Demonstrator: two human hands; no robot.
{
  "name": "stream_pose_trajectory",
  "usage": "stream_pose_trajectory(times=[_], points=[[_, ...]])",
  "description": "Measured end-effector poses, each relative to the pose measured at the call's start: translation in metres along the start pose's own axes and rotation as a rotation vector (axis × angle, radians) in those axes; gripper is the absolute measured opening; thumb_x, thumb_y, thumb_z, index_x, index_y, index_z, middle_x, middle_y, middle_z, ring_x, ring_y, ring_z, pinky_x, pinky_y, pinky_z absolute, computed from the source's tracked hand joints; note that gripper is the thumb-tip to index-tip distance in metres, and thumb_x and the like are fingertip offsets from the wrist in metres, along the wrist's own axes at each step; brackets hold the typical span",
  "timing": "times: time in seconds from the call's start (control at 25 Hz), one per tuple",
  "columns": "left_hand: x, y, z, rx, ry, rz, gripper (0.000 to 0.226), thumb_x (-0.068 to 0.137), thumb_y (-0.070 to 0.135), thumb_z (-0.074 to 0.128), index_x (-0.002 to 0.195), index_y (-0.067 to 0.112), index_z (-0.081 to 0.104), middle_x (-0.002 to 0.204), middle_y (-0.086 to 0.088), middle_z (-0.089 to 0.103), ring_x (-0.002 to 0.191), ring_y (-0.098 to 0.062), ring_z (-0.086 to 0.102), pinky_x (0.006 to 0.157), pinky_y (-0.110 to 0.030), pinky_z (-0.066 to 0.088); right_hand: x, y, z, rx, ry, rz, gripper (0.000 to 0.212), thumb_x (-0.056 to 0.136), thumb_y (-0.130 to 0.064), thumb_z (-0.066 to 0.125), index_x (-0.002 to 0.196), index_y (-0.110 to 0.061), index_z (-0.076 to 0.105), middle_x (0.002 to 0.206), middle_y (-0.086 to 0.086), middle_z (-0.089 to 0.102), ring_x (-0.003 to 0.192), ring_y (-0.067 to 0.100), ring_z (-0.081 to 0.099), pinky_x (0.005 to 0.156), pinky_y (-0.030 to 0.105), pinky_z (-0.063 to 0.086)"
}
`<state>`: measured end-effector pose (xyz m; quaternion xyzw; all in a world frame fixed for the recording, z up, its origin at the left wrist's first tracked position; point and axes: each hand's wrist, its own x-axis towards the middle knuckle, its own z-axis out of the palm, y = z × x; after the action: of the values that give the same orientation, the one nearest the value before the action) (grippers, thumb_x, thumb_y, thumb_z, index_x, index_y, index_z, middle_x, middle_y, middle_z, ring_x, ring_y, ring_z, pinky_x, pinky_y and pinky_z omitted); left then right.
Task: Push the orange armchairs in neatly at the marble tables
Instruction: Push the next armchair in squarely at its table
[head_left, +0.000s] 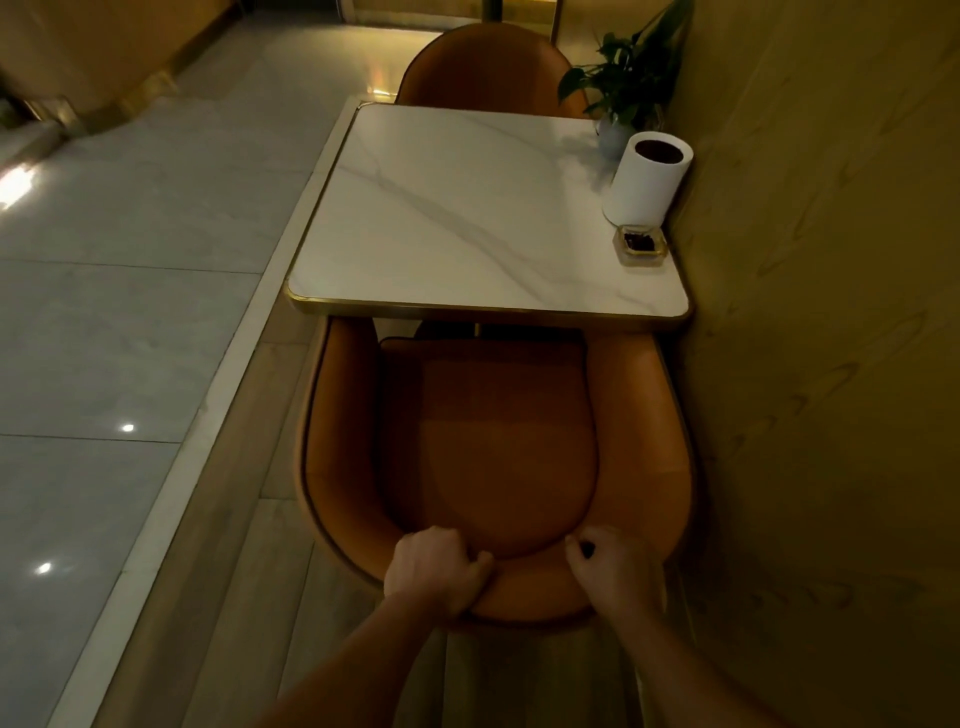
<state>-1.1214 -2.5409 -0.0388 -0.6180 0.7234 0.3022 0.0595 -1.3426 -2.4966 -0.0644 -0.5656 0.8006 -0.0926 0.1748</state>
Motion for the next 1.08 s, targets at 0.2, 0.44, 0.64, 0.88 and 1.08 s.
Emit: stream_pose_trajectory(times=[0.2,0.44,0.64,0.88,1.08], points=[[0.001,-0.002,0.001,0.017,0.007,-0.017,0.045,0.093,0.056,0.046,0.063,0.024,0.051,0.058,0.006,0.049,0.050,-0.010,0.045,0.052,-0.025,0.042,0.001,-0.001,0.001,-0.010,-0.006,0.008,0.037,0.092,-0.043,0.058,0.062,-0.021,0.057,0.058,-0.008,0.051,0.055,0.006,0.048,0.052,0.029,0.040],[0.001,-0.004,0.003,-0.042,-0.008,-0.013,0.041,0.093,0.053,0.049,0.065,0.024,0.054,0.059,0.006,0.050,0.049,-0.009,0.045,0.052,-0.024,0.043,-0.001,-0.001,0.002,-0.017,-0.013,0.017,0.033,0.093,-0.043,0.056,0.067,-0.023,0.064,0.065,-0.009,0.056,0.062,0.011,0.054,0.059,0.030,0.041],[0.002,-0.015,0.003,-0.087,0.091,0.032,0.043,0.095,0.050,0.049,0.060,0.025,0.048,0.054,0.007,0.043,0.044,-0.009,0.036,0.046,-0.021,0.033,-0.004,-0.004,0.012,-0.017,0.049,0.045,0.032,0.088,-0.038,0.063,0.062,-0.019,0.066,0.065,-0.003,0.063,0.059,0.018,0.056,0.054,0.030,0.039],[0.005,-0.026,0.003,-0.101,0.128,0.064,0.044,0.094,0.052,0.048,0.060,0.024,0.049,0.054,0.007,0.043,0.045,-0.010,0.037,0.047,-0.023,0.034,-0.009,-0.018,0.012,-0.031,0.045,0.103,0.030,0.089,-0.042,0.058,0.074,-0.020,0.073,0.074,-0.003,0.069,0.068,0.017,0.061,0.058,0.029,0.038],[0.004,-0.041,0.004,-0.123,0.122,0.054,0.046,0.094,0.053,0.048,0.066,0.018,0.059,0.056,0.006,0.047,0.046,-0.010,0.041,0.048,-0.024,0.037,-0.022,-0.023,0.023,-0.027,0.025,0.057,0.033,0.080,-0.033,0.070,0.053,-0.017,0.060,0.055,0.001,0.061,0.050,0.019,0.055,0.051,0.028,0.030]])
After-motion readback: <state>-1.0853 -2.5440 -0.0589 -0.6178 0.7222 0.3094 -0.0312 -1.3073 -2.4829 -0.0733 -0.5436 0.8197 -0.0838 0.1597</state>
